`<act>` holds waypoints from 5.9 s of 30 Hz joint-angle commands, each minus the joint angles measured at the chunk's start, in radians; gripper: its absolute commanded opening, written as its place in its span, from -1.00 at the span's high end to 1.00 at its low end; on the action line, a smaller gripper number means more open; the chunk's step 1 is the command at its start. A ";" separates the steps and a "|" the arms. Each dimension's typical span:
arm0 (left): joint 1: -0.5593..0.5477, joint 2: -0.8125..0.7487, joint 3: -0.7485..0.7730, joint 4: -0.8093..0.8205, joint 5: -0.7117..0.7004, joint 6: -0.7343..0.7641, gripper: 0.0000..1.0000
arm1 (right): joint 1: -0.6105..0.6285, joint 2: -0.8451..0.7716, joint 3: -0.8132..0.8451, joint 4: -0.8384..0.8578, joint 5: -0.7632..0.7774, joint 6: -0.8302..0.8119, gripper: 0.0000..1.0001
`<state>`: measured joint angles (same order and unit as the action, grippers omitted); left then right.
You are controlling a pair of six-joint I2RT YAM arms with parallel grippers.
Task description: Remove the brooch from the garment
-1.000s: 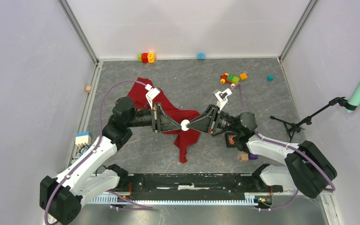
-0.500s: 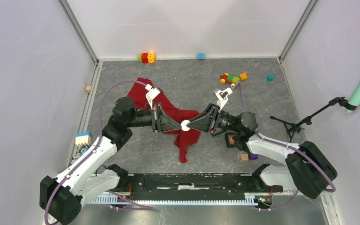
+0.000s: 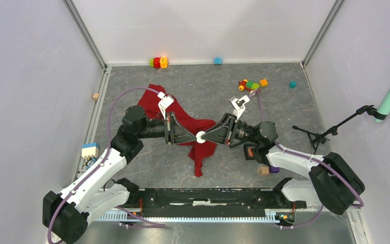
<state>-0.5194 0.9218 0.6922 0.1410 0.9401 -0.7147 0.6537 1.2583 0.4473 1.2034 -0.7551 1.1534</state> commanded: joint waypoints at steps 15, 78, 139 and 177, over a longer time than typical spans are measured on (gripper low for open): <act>-0.007 -0.024 0.005 0.008 -0.006 0.035 0.95 | 0.018 -0.043 0.074 -0.231 0.042 -0.168 0.61; -0.622 0.844 0.558 -0.261 -1.303 0.713 0.95 | -0.235 -0.664 0.229 -1.561 1.121 -0.945 -0.45; -0.536 0.842 0.483 -0.297 -1.078 0.393 0.09 | -0.235 -0.593 0.152 -1.572 0.916 -0.964 -0.29; -0.490 0.950 0.378 -0.158 -1.048 0.202 0.59 | -0.334 -0.132 0.215 -1.462 0.964 -0.994 0.98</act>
<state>-1.0164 1.8488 1.0515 -0.0452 -0.0788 -0.4664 0.3138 1.0996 0.6315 -0.2916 0.1890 0.1665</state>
